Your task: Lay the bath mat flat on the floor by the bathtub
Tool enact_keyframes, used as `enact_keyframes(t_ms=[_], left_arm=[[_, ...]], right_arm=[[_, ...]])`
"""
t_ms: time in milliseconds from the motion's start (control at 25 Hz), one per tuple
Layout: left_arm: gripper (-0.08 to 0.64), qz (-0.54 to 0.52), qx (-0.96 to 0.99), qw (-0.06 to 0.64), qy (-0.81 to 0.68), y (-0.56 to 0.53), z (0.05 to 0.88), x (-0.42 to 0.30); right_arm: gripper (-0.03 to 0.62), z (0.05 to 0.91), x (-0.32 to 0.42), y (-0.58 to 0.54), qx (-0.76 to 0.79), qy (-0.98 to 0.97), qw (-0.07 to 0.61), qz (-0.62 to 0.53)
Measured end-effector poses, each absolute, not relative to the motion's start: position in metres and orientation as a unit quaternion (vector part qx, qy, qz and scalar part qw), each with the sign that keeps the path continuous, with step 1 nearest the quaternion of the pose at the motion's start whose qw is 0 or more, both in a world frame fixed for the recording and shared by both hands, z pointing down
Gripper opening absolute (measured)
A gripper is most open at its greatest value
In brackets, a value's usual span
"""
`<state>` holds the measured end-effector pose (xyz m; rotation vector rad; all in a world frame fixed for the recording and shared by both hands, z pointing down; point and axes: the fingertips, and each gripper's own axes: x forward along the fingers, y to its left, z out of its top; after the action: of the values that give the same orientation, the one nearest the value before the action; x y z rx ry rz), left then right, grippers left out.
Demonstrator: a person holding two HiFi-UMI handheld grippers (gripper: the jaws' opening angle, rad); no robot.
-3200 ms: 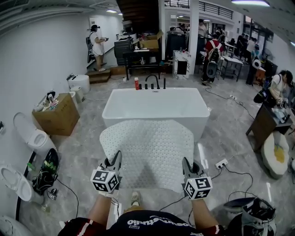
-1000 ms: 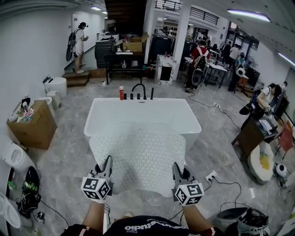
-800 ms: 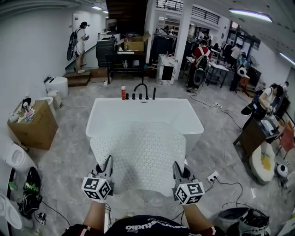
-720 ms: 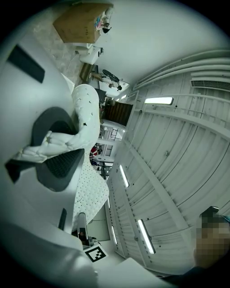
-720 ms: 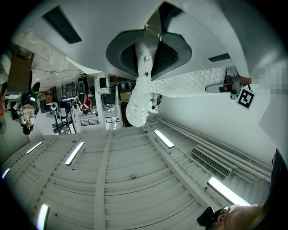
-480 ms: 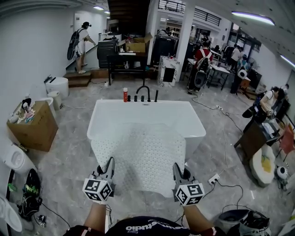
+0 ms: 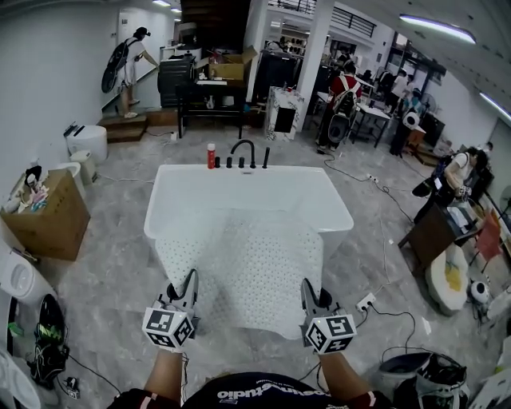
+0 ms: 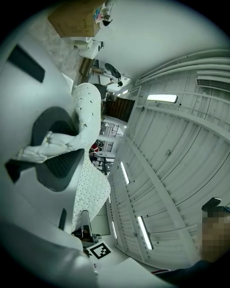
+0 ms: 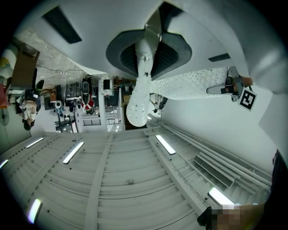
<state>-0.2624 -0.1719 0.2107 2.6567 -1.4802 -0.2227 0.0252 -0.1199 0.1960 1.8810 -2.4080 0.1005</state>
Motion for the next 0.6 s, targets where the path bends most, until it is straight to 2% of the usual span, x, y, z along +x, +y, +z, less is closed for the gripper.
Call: enact_keyframes(t_ms=[600], left_arm=[[0.035,-0.089,0.865,0.069,-0.490,-0.178,0.221,-0.274]], right_arm=[[0.048,0.201,-0.001,-0.136,0.589,-0.804,0.073,0.036]])
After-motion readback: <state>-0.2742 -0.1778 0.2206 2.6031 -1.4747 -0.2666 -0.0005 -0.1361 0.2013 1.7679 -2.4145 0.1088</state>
